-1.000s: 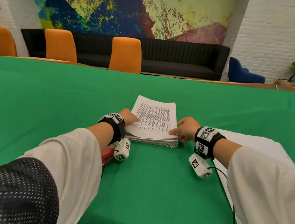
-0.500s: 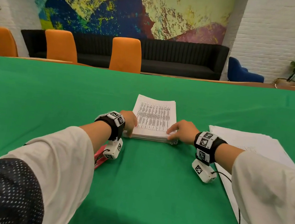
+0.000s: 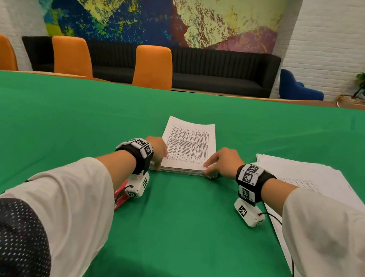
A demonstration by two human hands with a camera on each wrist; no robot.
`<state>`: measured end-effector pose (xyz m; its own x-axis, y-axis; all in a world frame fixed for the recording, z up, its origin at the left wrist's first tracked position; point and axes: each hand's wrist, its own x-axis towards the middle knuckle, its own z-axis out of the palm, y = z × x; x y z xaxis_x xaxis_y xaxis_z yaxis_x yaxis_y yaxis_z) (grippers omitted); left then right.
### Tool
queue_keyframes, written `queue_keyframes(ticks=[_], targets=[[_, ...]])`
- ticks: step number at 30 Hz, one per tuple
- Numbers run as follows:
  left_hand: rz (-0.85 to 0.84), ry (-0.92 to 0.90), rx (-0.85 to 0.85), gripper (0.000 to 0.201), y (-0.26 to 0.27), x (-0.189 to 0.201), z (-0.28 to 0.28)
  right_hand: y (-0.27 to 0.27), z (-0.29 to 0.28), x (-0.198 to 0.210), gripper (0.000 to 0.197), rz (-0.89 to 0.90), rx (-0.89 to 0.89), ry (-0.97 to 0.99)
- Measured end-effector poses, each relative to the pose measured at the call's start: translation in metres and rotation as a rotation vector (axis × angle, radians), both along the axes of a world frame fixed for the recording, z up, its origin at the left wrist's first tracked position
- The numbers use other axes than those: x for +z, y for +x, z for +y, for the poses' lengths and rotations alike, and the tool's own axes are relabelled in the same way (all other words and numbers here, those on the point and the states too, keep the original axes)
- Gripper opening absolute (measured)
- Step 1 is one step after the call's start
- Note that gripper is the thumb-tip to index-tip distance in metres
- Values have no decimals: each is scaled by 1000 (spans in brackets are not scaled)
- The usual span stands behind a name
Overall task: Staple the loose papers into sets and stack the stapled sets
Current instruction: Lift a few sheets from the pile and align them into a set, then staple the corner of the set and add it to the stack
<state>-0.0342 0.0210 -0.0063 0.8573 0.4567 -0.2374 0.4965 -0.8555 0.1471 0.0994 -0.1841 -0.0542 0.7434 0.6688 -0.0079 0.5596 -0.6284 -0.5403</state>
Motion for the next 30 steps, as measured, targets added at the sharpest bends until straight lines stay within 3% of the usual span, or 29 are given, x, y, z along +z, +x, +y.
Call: queue_keyframes(ticks=[7,12,17,20,23,27,30], targets=[[29,22,-20,60,-1,2,-1,-6,-2,6,30,11,8,-21],[-7,18,-1,80,-10,12,3,2,-27,16,70,-56,-52,-39],[62,9,51,56,-41,29,19,36,-95,26,88,-41,-249,-244],[163,9,62,60,-63,23,26,45,-133,30,79,41,-298,-323],[247,-12,40,53,-81,12,23,53,-169,39,71,11,-373,-427],[239,61,-38,28,-89,-7,23,57,-218,34,90,11,-518,-487],[200,103,-96,24,-87,-12,22,58,-235,24,96,56,-557,-489]])
